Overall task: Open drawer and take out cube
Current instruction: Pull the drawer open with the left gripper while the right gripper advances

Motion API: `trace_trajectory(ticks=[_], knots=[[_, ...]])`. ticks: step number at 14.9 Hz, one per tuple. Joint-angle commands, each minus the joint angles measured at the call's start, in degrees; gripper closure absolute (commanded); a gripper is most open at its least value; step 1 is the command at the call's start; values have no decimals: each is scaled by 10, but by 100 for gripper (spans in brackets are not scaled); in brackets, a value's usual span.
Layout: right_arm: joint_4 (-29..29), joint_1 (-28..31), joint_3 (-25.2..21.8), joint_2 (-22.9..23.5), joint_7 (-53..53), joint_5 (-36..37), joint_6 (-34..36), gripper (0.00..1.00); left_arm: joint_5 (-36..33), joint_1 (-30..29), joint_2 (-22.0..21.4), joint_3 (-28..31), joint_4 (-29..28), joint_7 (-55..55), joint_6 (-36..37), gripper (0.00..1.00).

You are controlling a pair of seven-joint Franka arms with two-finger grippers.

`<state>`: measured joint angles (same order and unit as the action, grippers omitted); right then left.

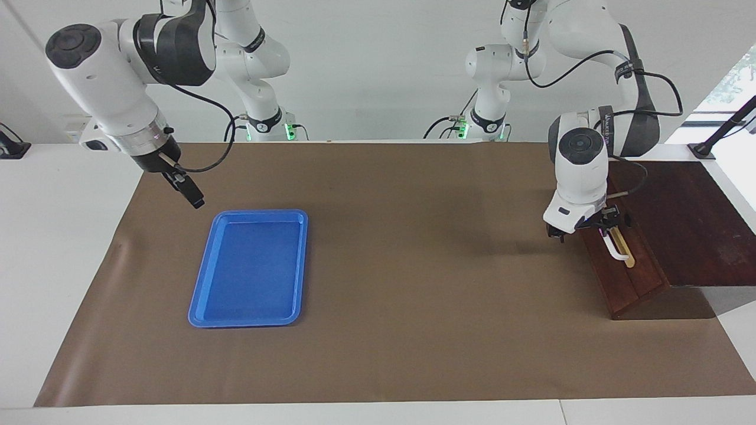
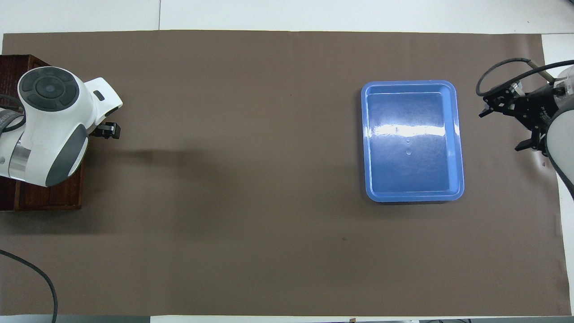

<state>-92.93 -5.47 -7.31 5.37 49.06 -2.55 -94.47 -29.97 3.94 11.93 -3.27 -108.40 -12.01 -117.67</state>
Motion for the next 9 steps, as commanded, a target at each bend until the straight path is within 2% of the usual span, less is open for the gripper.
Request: trace_trajectory(ticks=[1,5,9], knots=[[-3,-4,1,10,110,-46,-5,2,-19,-5,6,13,-7,-7,-27,0],[0,-3,0,30,222,-137,-8,2,-33,-6,8,19,-2,-4,-33,0],[2,0,0,46,283,-227,-12,2,-33,-6,15,29,5,-3,-44,0]])
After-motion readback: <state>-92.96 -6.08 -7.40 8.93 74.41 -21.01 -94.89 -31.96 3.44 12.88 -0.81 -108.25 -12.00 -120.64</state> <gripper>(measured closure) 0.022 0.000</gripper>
